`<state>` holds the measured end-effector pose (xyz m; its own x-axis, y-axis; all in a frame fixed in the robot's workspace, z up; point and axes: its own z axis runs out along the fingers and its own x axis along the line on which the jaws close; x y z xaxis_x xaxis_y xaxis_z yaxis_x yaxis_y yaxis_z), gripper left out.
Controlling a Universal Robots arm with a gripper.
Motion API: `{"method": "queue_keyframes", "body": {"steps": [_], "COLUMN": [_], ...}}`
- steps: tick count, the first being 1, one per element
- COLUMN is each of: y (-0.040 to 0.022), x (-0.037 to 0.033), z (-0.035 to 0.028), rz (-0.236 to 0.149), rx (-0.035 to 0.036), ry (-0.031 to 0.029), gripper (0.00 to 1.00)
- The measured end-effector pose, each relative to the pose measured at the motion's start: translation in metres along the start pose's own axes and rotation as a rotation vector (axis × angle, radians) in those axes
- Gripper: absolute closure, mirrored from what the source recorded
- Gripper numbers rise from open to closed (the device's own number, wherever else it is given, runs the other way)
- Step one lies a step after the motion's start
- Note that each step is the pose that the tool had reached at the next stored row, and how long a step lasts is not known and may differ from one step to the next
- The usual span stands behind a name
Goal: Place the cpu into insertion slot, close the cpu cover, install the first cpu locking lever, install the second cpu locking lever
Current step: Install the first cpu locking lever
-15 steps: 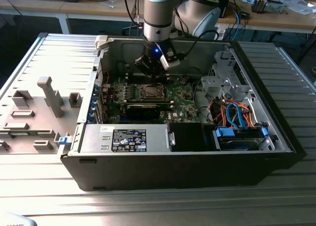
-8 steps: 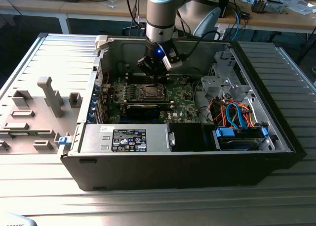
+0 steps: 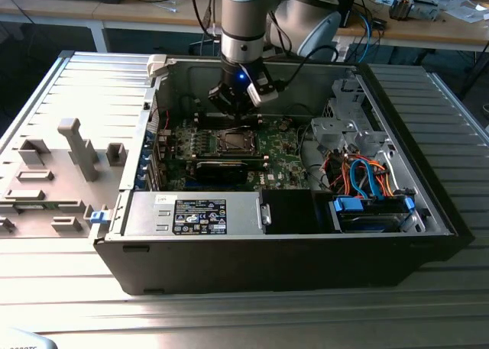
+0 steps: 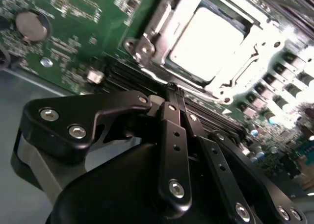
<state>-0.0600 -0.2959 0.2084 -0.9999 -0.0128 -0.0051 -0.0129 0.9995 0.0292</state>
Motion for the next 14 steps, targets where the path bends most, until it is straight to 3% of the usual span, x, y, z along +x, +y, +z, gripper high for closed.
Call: {"method": "queue_keyframes", "body": {"steps": [10, 14], "y": [0.0016, 0.0017], "x": [0.0285, 0.0352], "z": [-0.0004, -0.0009], "rz": [0.0, 0.0], "rx": [-0.0004, -0.0003], "ry": [-0.0096, -0.0131], "gripper": [0.89, 0.89]}}
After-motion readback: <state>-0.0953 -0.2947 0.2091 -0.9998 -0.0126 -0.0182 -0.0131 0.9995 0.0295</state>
